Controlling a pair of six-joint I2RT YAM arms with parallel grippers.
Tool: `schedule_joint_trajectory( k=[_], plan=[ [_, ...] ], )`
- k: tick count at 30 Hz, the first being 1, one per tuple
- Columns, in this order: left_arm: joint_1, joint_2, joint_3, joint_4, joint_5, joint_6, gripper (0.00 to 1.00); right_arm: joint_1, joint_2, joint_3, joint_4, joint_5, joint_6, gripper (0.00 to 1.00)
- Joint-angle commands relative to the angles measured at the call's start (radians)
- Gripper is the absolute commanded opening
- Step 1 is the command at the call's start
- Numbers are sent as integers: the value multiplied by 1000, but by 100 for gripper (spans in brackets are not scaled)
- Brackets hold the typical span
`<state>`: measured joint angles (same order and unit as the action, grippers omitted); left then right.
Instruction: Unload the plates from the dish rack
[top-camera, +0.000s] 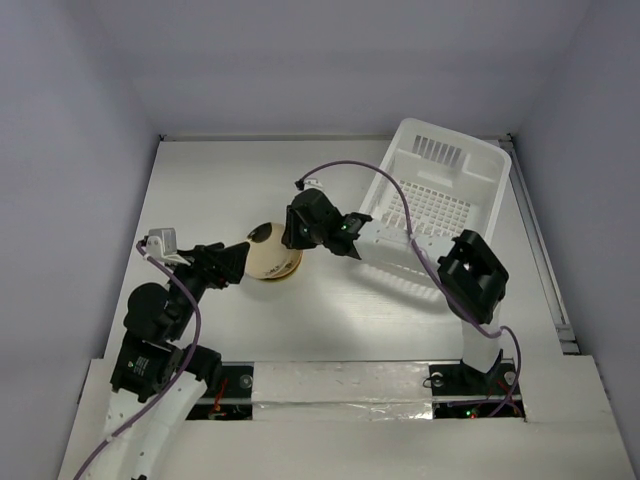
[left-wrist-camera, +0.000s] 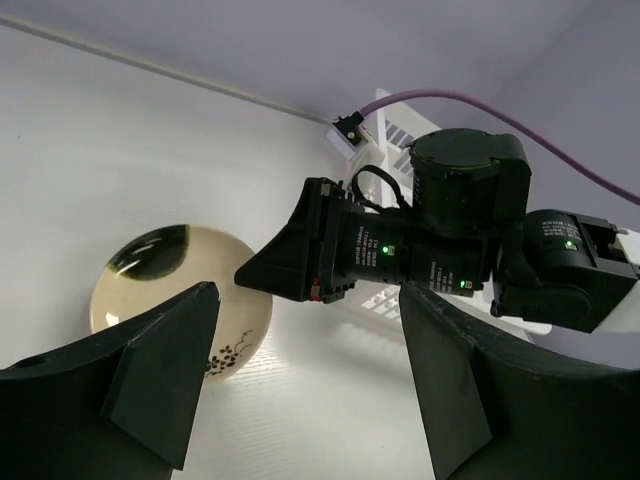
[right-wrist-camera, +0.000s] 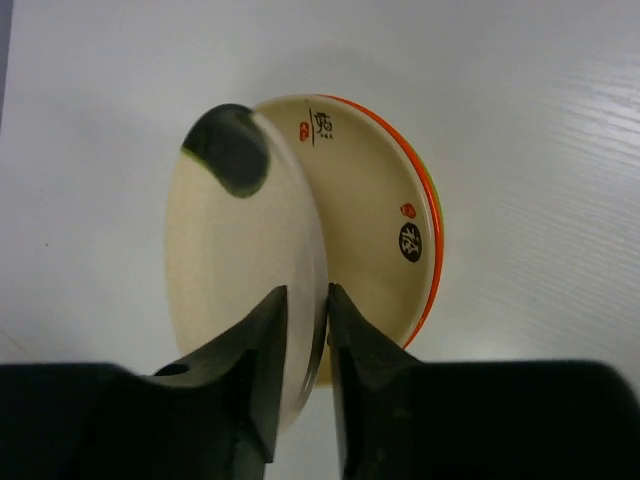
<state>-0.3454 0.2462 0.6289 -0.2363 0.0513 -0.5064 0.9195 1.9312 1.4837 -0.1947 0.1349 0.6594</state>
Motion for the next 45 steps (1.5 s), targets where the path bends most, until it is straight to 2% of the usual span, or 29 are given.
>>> schedule_joint_trajectory(
  k=[1,3,4,5,7,8,11,14,17,18,19,20,21,23,24,26,27,28,29,31,32,34,35,36,40,45],
  plan=[
    [17,19,23,45,18,2,70,1,-12,-11,75,-3,29,36],
    [17,25,23,43,18,3,71,1,-20,-32,72,11,29,53],
    [17,28,22,43,18,3,71,1,-26,-40,74,15,31,56],
    [17,31,23,45,18,3,71,1,-35,-46,75,22,29,67],
    [17,39,23,43,18,2,72,1,-63,-53,67,40,23,76],
    [17,41,25,42,19,2,72,11,-73,-50,60,45,16,87],
    [26,47,26,42,18,3,73,24,-121,-28,20,77,-12,97],
    [26,45,31,42,10,8,75,47,-193,-16,-26,123,-38,97],
    [26,39,35,42,9,14,80,70,-311,-46,-45,187,-61,86],
    [26,39,38,42,10,16,81,70,-352,-62,-46,243,-64,78],
    [26,41,40,42,12,19,84,79,-398,-85,-45,274,-70,61],
    [26,42,48,42,12,22,85,79,-447,-109,-45,299,-72,10],
    [26,50,55,37,15,23,86,79,-562,-167,-46,357,-70,0],
    [26,62,87,20,12,32,89,79,-694,-238,-16,411,-81,0],
    [26,76,103,17,9,34,90,79,-842,-279,0,457,-90,0],
    [26,90,153,9,-7,37,91,79,-995,-385,24,503,-115,0],
    [26,103,175,9,-8,45,91,79,-1141,-414,35,552,-118,0],
    [26,110,193,8,-17,49,91,79,-1211,-460,38,574,-130,5],
    [26,116,233,9,-22,51,91,79,-1277,-479,41,589,-138,22],
    [26,128,265,25,-31,60,92,79,-1448,-525,55,623,-161,45],
    [26,133,290,29,-33,65,92,79,-1495,-533,51,641,-162,67],
    [26,146,313,45,-42,72,92,79,-1569,-542,23,693,-162,83],
    [26,154,334,49,-42,75,92,79,-1621,-545,12,707,-162,97],
    [26,166,347,54,-42,78,92,79,-1640,-543,-5,729,-165,100],
    [26,189,399,57,-77,103,91,79,-1666,-531,-60,770,-156,100],
    [26,189,361,49,-70,106,93,79,-1577,-507,-147,798,-126,95]
  ],
)
